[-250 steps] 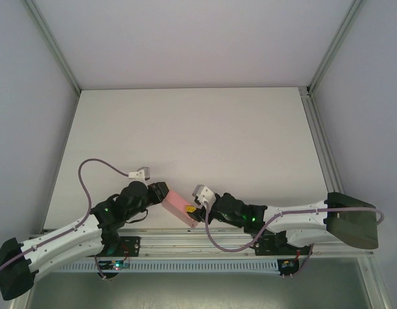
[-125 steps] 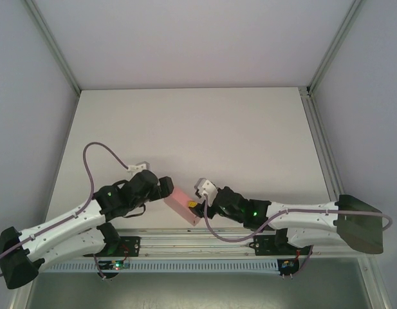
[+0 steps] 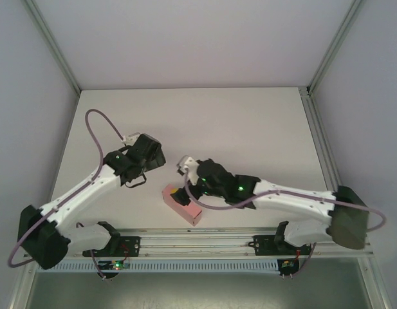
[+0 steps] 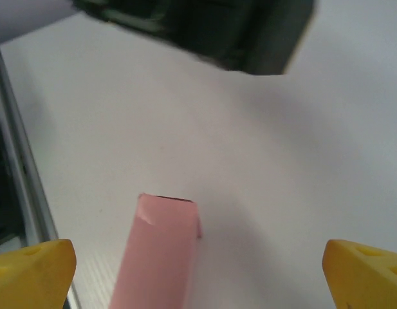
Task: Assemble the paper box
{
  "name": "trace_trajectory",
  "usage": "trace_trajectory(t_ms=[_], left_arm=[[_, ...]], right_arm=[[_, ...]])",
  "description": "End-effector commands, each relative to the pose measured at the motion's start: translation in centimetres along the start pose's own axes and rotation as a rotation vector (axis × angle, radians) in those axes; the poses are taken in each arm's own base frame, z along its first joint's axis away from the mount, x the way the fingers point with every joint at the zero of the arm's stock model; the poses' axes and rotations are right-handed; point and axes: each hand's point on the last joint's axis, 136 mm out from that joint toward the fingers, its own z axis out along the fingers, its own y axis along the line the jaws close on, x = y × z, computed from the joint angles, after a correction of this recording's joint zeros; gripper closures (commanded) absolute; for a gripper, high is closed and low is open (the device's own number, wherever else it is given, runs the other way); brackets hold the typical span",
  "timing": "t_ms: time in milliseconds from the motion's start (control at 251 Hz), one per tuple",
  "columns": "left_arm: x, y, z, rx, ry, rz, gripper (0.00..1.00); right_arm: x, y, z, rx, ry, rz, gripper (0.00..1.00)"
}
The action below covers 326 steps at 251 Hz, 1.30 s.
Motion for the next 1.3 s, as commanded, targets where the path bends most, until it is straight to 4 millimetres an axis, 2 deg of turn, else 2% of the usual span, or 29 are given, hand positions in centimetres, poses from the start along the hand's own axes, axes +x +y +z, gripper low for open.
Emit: trace_trajectory(t_ms=[0, 56, 219, 311, 439, 483, 547, 607, 686, 782, 906, 1022, 1069, 1129, 1181, 1241, 1297], left_arm=[[-2.2, 0.0, 0.7, 0.011, -0.070, 0.011, 0.00], [-2.6, 0.3, 1.0, 0.017, -0.090, -0.007, 0.00], [-2.7, 2.0, 1.9, -0.005, -0.075, -0.033, 0.00], [-2.4, 2.9, 2.2, -0.025, -0.066, -0.046, 0.00], [-2.4, 3.7, 2.2, -0.031, -0.083, -0.060, 0.00], [-2.5, 3.8, 2.1, -0.027, -0.086, -0.060, 0.00], [-2.6, 4.1, 2.0, -0.032, -0.091, -0.060, 0.00], [-2.6, 4.3, 1.8, -0.039, -0.098, -0.060, 0.00], [-2.7, 4.9, 1.6, -0.057, -0.113, -0.060, 0.00], [-2.6, 5.5, 1.7, -0.071, -0.127, -0.068, 0.00], [-2.3, 6.3, 1.6, -0.088, -0.133, -0.077, 0.00], [-2.3, 6.9, 1.2, -0.097, -0.149, -0.087, 0.00], [-2.3, 7.0, 1.2, -0.097, -0.152, -0.090, 0.00], [-2.3, 7.1, 1.1, -0.092, -0.157, -0.098, 0.00], [-2.3, 7.1, 1.0, -0.089, -0.160, -0.096, 0.00], [-2.3, 7.3, 1.0, -0.095, -0.165, -0.096, 0.00], [-2.2, 7.5, 1.0, -0.105, -0.163, -0.100, 0.00]], right_arm=[[5.6, 0.8, 1.4, -0.025, 0.308, -0.006, 0.02], [6.4, 0.6, 1.8, 0.005, 0.358, -0.033, 0.02], [7.4, 1.8, 2.5, -0.028, 0.414, -0.069, 0.03], [8.5, 1.5, 2.7, -0.010, 0.458, -0.083, 0.11], [8.8, 1.1, 2.7, 0.012, 0.497, -0.114, 0.33], [8.3, 0.4, 2.5, 0.048, 0.487, -0.132, 0.34], [7.0, -0.6, 2.1, 0.108, 0.458, -0.181, 0.41], [5.7, -2.7, 1.5, 0.229, 0.431, -0.248, 0.45], [4.3, -5.9, 0.7, 0.397, 0.421, -0.423, 0.48], [3.2, -8.3, 1.6, 0.517, 0.400, -0.678, 0.56], [2.0, -11.4, 3.3, 0.563, 0.399, -0.756, 0.57], [2.3, -14.0, 4.8, 0.599, 0.427, -0.838, 0.57], [2.6, -14.5, 5.3, 0.610, 0.442, -0.882, 0.57], [3.2, -14.8, 5.8, 0.601, 0.449, -0.908, 0.57], [3.6, -14.1, 6.2, 0.573, 0.438, -0.914, 0.56], [4.7, -13.3, 6.4, 0.519, 0.449, -0.912, 0.46], [5.8, -12.2, 6.2, 0.460, 0.464, -0.913, 0.42]])
